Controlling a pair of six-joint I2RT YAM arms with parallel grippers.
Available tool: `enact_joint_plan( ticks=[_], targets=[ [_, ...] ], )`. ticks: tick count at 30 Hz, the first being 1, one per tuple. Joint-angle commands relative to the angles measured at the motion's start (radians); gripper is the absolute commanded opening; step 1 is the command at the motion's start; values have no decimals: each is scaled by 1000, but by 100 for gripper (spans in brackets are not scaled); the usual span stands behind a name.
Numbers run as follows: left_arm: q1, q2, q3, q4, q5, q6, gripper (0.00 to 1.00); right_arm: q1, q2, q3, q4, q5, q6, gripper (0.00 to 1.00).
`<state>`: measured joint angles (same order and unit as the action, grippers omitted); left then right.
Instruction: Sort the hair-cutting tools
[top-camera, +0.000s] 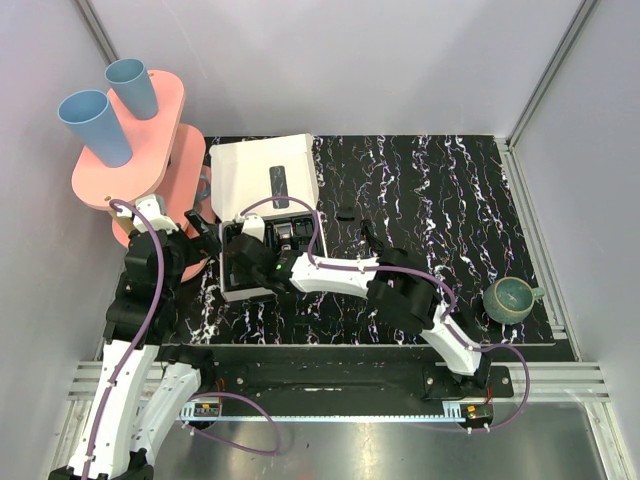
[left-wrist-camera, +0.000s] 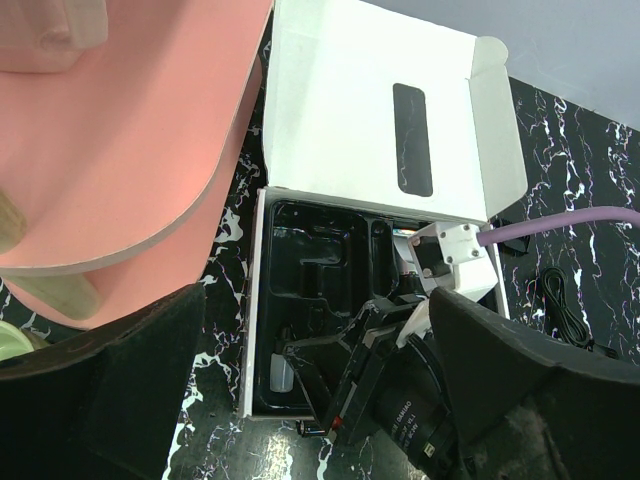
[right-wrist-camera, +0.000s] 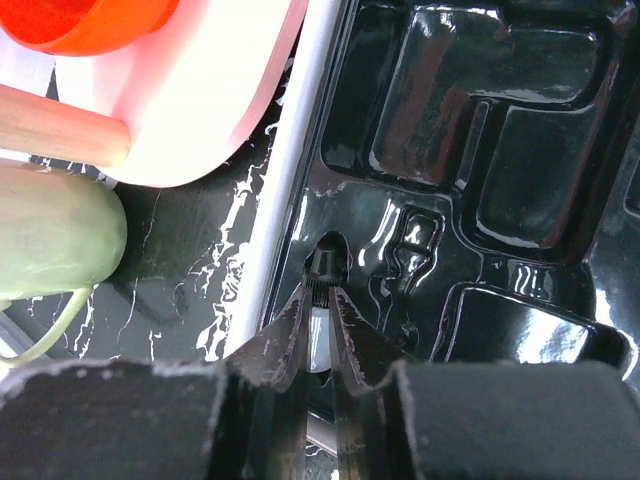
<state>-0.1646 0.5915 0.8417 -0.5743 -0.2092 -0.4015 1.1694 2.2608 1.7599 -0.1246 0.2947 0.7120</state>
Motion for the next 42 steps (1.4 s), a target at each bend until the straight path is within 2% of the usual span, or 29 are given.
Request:
enact_joint_plan(
  ticks=[1, 20, 34, 37, 42],
  targets=[
    [5, 5, 7, 36, -16, -10, 99, -7, 32, 41, -9, -20, 0, 18],
    [5, 11, 7, 36, -16, -10, 99, -33, 94, 134, -245, -32, 95, 17],
    [5, 13, 7, 34, -18, -10, 99, -37, 77, 119, -280, -48, 103, 18],
    [5, 14, 7, 36, -18, -10, 99, -40, 34, 122, -279, -20, 96, 21],
    [5, 16, 7, 36, -19, -10, 99, -45, -56, 138, -279, 40, 54, 34]
  ],
)
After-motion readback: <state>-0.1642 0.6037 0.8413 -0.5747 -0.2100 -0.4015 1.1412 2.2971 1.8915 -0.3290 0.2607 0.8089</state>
